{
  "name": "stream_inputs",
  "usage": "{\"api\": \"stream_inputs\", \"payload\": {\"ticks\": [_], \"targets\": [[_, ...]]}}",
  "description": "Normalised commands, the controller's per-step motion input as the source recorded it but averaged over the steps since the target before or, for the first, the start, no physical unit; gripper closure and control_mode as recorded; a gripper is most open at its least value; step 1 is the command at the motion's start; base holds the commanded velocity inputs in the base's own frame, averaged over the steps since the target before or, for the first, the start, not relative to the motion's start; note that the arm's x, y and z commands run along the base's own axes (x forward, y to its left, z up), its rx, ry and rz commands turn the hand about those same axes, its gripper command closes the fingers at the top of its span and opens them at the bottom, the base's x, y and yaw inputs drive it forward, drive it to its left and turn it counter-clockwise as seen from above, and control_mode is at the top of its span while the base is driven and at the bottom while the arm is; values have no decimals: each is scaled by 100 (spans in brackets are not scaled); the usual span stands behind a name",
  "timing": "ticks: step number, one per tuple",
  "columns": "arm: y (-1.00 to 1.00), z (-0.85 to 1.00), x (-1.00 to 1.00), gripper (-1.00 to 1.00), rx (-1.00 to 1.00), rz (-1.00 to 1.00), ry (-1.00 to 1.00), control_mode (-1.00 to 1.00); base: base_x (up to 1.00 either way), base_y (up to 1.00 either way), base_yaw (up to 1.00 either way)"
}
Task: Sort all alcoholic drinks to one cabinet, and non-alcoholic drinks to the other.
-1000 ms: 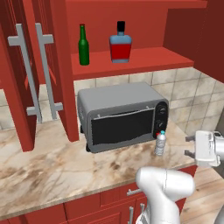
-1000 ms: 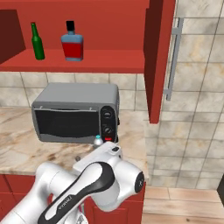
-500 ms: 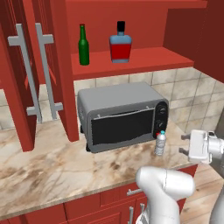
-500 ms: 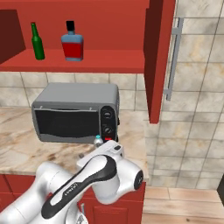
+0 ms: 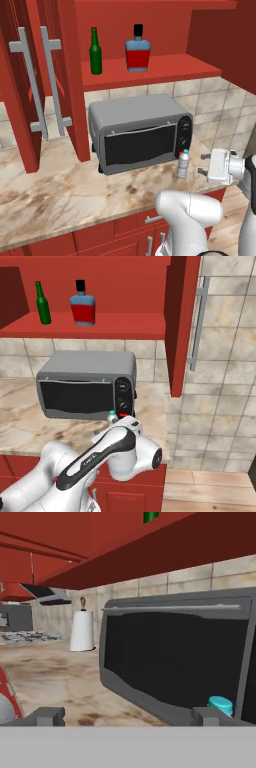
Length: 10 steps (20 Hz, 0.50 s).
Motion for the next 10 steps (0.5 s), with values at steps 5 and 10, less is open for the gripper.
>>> {"api": "stream_inputs", "payload": {"ticks": [5,10], "targets": [[-5,-20,34,-100,0,0,0,-100,0,0,0],[-18,-24,22,-100,0,0,0,-100,0,0,0]]}}
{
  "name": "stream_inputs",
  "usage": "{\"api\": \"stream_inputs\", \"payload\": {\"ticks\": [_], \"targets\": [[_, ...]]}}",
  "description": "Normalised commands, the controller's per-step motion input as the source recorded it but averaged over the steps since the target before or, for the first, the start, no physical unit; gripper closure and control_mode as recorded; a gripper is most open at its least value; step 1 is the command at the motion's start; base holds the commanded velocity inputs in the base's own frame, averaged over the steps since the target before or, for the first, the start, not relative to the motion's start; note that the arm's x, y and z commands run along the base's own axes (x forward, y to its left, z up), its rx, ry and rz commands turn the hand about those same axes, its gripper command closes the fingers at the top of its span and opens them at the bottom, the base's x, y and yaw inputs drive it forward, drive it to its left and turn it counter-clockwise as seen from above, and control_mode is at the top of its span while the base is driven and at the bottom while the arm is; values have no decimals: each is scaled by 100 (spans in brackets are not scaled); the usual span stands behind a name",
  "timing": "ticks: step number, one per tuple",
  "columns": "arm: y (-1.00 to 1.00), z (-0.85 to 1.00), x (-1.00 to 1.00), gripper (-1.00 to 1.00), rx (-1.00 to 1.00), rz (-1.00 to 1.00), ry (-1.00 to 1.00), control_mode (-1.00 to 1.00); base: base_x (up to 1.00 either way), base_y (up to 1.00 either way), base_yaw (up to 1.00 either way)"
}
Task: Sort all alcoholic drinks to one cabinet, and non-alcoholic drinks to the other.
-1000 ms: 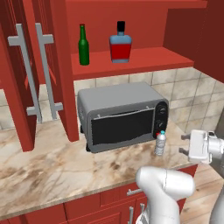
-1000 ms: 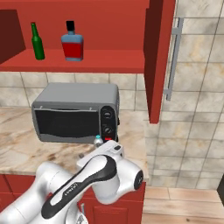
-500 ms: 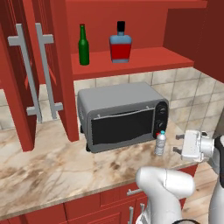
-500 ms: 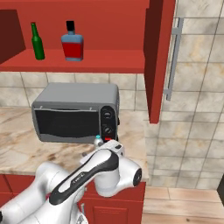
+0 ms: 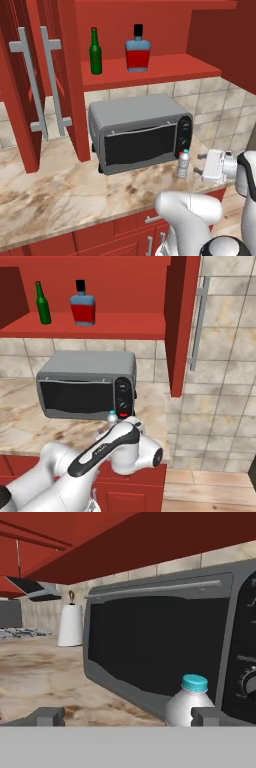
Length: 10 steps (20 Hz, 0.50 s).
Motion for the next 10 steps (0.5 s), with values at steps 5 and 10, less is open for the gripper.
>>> {"api": "stream_inputs", "payload": {"ticks": [5,10], "targets": [[-16,-23,23,-100,0,0,0,-100,0,0,0],[-11,-20,29,-100,0,-1,0,-100,0,0,0]]}}
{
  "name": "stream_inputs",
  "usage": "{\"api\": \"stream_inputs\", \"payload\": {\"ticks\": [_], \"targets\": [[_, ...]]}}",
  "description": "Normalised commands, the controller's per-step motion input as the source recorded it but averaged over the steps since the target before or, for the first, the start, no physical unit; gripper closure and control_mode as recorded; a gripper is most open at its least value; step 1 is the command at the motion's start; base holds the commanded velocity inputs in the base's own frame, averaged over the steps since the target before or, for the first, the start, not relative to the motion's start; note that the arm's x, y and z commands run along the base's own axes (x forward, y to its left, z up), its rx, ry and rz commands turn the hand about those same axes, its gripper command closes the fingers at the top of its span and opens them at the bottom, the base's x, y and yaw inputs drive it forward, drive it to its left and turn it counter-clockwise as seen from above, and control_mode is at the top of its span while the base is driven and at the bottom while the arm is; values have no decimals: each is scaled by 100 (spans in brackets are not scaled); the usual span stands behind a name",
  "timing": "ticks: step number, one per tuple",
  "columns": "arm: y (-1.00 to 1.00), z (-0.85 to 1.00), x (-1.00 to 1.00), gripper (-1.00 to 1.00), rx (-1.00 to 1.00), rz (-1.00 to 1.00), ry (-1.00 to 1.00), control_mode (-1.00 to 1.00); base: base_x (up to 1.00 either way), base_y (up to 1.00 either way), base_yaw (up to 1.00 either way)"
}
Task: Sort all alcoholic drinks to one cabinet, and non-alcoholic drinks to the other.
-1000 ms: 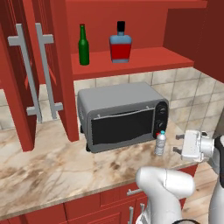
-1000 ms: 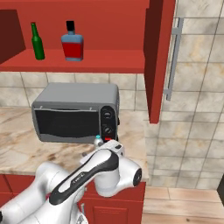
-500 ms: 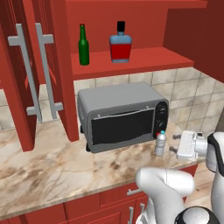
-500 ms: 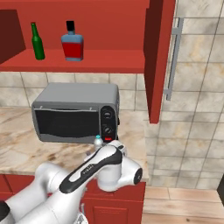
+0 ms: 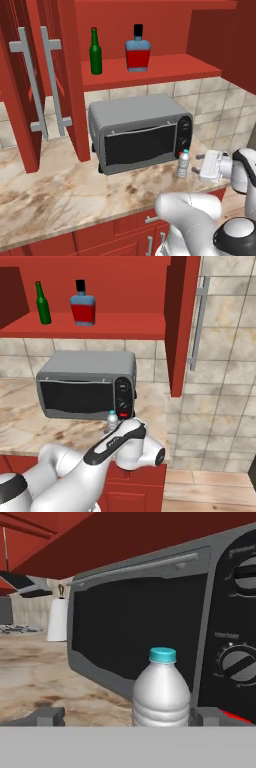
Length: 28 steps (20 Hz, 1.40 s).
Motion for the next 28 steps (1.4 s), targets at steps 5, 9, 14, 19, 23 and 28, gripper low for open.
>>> {"api": "stream_inputs", "payload": {"ticks": [5,9,14,19,23,28], "targets": [[-8,-20,25,-100,0,-1,0,-100,0,0,0],[-6,-19,21,-100,0,0,0,-100,0,0,0],[-1,-16,21,-100,0,0,0,-100,0,0,0],[4,-5,5,-100,0,0,0,-100,0,0,0],[9,-3,4,-100,0,0,0,-100,0,0,0],[8,-6,0,-100,0,0,0,-100,0,0,0]]}}
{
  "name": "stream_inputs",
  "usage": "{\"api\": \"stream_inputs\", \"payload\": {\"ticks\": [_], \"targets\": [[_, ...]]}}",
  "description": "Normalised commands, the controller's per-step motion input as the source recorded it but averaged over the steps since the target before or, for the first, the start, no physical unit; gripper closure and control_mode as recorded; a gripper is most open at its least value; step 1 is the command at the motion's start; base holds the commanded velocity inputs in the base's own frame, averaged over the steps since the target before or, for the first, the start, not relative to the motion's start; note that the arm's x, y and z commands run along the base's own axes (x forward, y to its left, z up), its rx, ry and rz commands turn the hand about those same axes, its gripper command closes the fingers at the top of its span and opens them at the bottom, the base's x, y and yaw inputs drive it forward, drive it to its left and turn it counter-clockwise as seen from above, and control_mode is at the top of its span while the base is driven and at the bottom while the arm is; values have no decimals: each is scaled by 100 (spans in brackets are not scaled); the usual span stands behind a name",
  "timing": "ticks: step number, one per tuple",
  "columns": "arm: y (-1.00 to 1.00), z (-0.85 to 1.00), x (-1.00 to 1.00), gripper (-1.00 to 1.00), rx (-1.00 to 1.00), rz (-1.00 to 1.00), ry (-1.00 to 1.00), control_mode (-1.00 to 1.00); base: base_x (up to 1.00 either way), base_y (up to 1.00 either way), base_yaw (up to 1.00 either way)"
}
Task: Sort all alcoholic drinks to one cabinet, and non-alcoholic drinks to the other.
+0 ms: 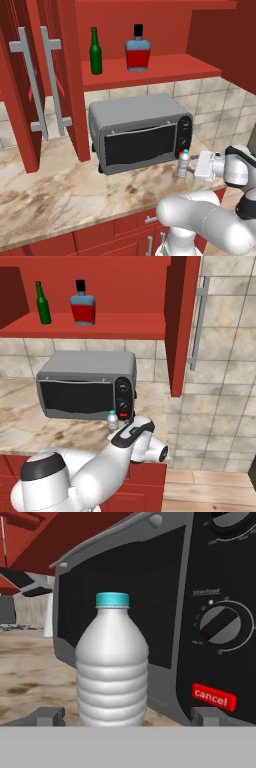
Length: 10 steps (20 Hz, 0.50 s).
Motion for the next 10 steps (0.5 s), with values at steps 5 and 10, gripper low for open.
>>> {"api": "stream_inputs", "payload": {"ticks": [5,10], "targets": [[11,-2,0,-100,0,0,0,-100,0,0,0],[11,0,0,-100,0,1,0,-100,0,0,0]]}}
